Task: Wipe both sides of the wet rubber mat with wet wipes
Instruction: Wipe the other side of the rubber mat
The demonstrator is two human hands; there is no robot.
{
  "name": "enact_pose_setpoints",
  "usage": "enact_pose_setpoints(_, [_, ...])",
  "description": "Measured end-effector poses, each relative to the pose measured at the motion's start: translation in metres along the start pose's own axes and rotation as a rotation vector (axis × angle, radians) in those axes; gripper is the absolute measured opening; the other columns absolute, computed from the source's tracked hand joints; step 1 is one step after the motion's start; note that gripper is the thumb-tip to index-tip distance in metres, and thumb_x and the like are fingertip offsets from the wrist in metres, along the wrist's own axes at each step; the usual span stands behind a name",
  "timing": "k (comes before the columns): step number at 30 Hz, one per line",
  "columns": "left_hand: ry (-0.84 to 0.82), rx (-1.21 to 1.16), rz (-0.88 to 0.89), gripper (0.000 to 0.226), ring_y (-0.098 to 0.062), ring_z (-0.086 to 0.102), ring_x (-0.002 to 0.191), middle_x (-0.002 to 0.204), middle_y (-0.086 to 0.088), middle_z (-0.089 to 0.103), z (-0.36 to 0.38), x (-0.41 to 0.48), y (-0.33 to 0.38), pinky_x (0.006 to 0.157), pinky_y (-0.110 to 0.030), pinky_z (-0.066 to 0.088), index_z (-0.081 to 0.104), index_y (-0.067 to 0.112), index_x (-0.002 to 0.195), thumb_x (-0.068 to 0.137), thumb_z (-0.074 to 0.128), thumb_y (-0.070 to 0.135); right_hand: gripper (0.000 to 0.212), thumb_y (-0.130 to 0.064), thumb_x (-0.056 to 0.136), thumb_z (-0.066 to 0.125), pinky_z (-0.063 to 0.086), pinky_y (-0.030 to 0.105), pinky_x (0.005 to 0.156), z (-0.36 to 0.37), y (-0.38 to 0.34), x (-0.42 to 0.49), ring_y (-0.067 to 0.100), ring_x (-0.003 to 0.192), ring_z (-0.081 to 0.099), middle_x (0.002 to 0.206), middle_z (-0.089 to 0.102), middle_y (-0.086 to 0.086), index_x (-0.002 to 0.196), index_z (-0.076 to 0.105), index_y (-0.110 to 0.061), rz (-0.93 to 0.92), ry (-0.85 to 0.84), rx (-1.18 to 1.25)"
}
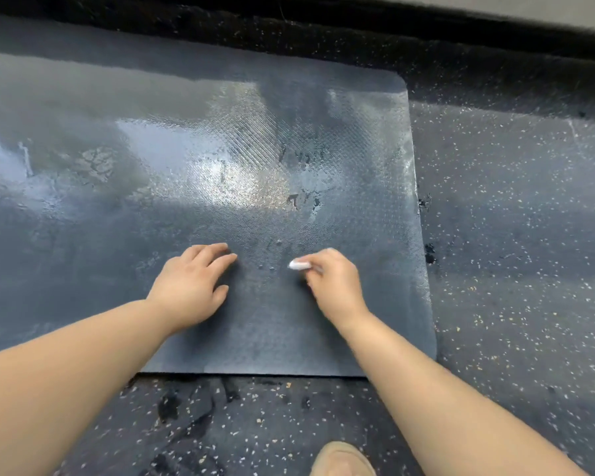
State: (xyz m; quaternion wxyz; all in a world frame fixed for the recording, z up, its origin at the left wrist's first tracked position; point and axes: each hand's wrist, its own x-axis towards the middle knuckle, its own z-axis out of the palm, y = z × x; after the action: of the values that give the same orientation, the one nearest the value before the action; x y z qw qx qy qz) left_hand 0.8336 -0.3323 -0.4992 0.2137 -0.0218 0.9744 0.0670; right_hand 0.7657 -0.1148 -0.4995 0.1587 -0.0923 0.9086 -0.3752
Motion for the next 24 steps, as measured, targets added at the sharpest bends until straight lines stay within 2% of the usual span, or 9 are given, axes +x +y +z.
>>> enact_pose_setpoints(3, [-0.051,0.073,0.003,0.061,-0.018,0.002,0.145,0.158,0.009,-0.001,0.001,0.010,-0.025,0.115,-0.036,0.016,0.010,0.034,0.150,0.096,0.035,0.048,0.034,-0.001,0.085,0.048,0.041,0.024,0.080,-0.040,0.013,0.050,0.024,0.097,0.058,0.105,0.062,0.007,0.098,0.072,-0.020,0.248,0.255,-0.082])
enact_pose_setpoints(8, [-0.055,0.049,0.080,0.063,-0.016,-0.008,0.145,0.158,0.011,-0.009,0.017,0.012,-0.048,0.117,-0.045,0.001,0.002,0.038,0.149,0.095,0.028,0.055,0.030,-0.005,0.089,0.046,0.037,0.027,0.077,-0.016,0.004,0.063,0.030,0.098,0.055,0.110,0.060,0.010,0.099,0.071,-0.018,0.447,0.359,-0.222])
enact_pose_setpoints(10, [-0.039,0.027,0.117,0.063,-0.016,-0.011,0.145,0.158,0.011,-0.012,0.022,0.011,-0.053,0.116,-0.046,-0.002,-0.001,0.039,0.149,0.095,0.027,0.055,0.037,0.000,0.075,0.044,0.033,0.024,0.062,0.023,-0.028,0.040,0.026,0.076,0.049,0.080,0.054,0.003,0.067,0.066,-0.029,0.336,0.306,-0.275])
enact_pose_setpoints(12, [-0.019,0.001,0.147,0.062,-0.016,-0.011,0.145,0.158,0.011,-0.012,0.024,0.012,-0.057,0.115,-0.046,-0.003,0.000,0.039,0.149,0.095,0.026,0.054,0.030,0.000,0.064,0.041,0.024,0.019,0.050,0.058,-0.055,0.011,0.019,0.066,0.031,0.064,0.032,-0.003,0.048,0.038,-0.025,0.244,0.146,-0.351])
enact_pose_setpoints(14, [-0.008,-0.002,0.184,0.061,-0.016,-0.012,0.145,0.158,0.010,-0.012,0.026,0.012,-0.063,0.115,-0.045,-0.004,0.000,0.039,0.149,0.096,0.027,0.052,0.037,0.002,0.072,0.044,0.031,0.015,0.058,0.076,-0.069,-0.011,0.019,0.070,0.041,0.071,0.045,-0.004,0.052,0.052,-0.028,0.219,0.005,-0.339])
enact_pose_setpoints(17, [-0.002,-0.014,0.234,0.060,-0.015,-0.010,0.145,0.158,0.010,-0.009,0.024,0.013,-0.071,0.114,-0.044,-0.002,0.004,0.040,0.149,0.095,0.028,0.051,0.032,-0.001,0.086,0.053,0.040,0.012,0.074,0.070,-0.085,-0.029,0.016,0.088,0.058,0.094,0.064,0.001,0.089,0.074,-0.025,0.211,-0.199,-0.272])
enact_pose_setpoints(19, [0.017,-0.085,0.217,0.056,-0.015,-0.005,0.145,0.159,0.010,-0.001,0.020,0.014,-0.068,0.113,-0.045,0.002,0.015,0.039,0.148,0.096,0.031,0.048,0.024,-0.007,0.088,0.058,0.038,0.006,0.067,0.051,-0.096,-0.026,0.010,0.082,0.059,0.089,0.064,0.000,0.089,0.074,-0.024,0.257,-0.203,-0.233])
enact_pose_setpoints(21, [0.032,-0.154,0.179,0.051,-0.017,-0.001,0.145,0.158,0.007,0.007,0.016,0.013,-0.059,0.113,-0.047,0.003,0.024,0.035,0.146,0.096,0.032,0.044,0.029,-0.017,0.089,0.057,0.035,0.006,0.052,0.026,-0.103,-0.014,-0.001,0.061,0.053,0.069,0.061,-0.012,0.071,0.068,-0.036,0.357,-0.129,-0.194])
enact_pose_setpoints(24, [0.020,-0.184,0.141,0.050,-0.023,-0.001,0.145,0.157,0.003,0.008,0.013,0.013,-0.047,0.113,-0.049,0.003,0.025,0.031,0.145,0.096,0.032,0.041,0.032,-0.019,0.088,0.051,0.034,0.014,0.049,-0.005,-0.103,0.016,0.006,0.057,0.047,0.053,0.054,-0.011,0.060,0.060,-0.032,0.460,0.003,-0.297])
